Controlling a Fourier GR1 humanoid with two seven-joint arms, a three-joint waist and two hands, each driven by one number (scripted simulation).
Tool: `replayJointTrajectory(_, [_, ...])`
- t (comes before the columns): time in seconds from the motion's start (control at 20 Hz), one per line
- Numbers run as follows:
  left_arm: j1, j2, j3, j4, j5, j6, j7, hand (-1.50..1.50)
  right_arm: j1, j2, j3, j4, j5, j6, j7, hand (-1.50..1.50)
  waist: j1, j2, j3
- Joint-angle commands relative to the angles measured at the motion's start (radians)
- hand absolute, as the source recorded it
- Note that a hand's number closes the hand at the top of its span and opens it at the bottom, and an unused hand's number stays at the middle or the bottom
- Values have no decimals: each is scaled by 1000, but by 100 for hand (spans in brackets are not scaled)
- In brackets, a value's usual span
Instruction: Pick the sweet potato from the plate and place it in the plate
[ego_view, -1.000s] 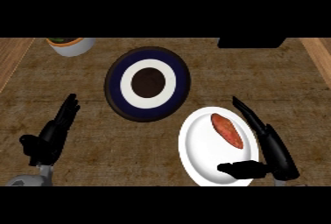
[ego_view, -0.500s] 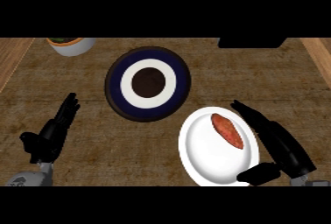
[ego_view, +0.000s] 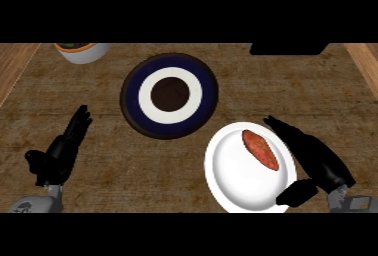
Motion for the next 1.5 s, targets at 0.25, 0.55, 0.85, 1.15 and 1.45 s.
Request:
replayJointTrajectory(0.25, [17,-34,32,-13,-44,-36,21,0,-114,95,-10,188,122,71,-7,-150,3,1,0])
replayJointTrajectory(0.55, [-3,-85,50,12,-76,-21,7,0,-103,154,14,318,233,-2,-87,-150,2,1,1])
replayJointTrajectory(0.85, [-56,-41,114,26,-57,-91,36,0,-191,212,-19,435,301,-4,-54,-150,3,1,0])
replayJointTrajectory(1.15, [-21,-77,103,51,-108,-88,-17,0,-197,180,-34,521,304,44,-208,150,1,1,0])
replayJointTrajectory(1.45, [-39,-87,136,65,-114,-94,-6,0,-187,207,-55,527,329,8,-275,150,-1,1,0])
